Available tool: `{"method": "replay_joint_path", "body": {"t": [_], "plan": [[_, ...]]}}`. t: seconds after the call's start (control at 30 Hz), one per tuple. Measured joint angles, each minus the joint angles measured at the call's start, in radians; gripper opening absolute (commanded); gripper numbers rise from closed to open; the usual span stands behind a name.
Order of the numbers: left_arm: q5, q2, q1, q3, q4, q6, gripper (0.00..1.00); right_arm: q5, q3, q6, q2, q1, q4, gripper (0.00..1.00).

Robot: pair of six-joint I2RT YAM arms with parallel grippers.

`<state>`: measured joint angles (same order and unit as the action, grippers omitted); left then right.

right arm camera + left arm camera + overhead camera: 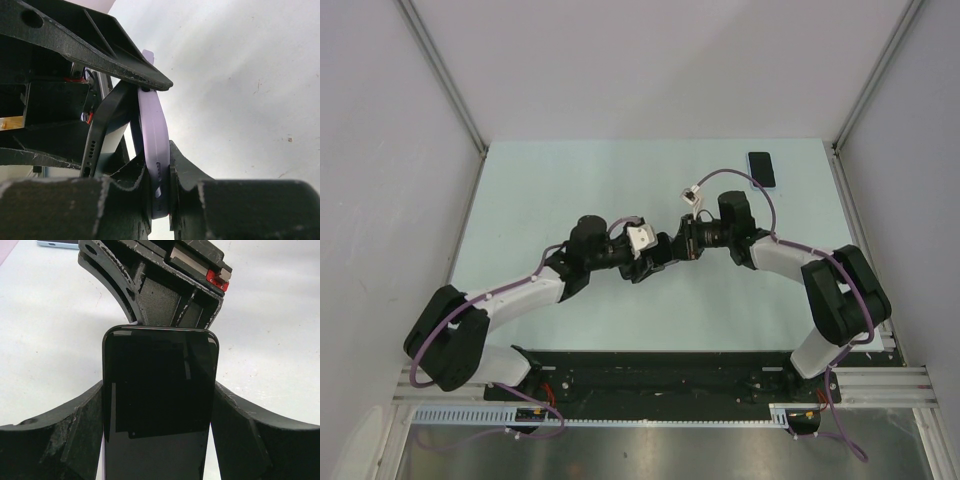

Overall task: Take the phone out of the phone case
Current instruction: Remove the phone case from the phone.

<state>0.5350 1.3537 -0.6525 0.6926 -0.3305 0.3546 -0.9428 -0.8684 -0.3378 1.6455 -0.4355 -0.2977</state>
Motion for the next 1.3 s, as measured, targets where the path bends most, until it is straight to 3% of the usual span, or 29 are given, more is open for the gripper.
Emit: {"method": "replay_joint_path", "body": {"t": [0.47,0.87,1.1,1.3], "plan": [[0.057,0.000,0.043,-0.010,-0.008,-0.088,0.42,0.063,-0.005,0.071,-0.023,-0.039,0.031,0.00],[0.106,0.000,0.061,-0.026,-0.076,-0.128,0.40,0.013,-0.007,0.008,-0.003,-0.005,0.017,0.00],[0.241,-0.053,0.089,-0.037,-0.200,-0.237,0.40,0.158,-0.007,0.028,0.062,0.078,0.043,0.00],[0.279,-0.059,0.089,-0.039,-0.238,-0.274,0.38,0.206,-0.007,0.051,0.067,0.079,0.053,0.00]]}}
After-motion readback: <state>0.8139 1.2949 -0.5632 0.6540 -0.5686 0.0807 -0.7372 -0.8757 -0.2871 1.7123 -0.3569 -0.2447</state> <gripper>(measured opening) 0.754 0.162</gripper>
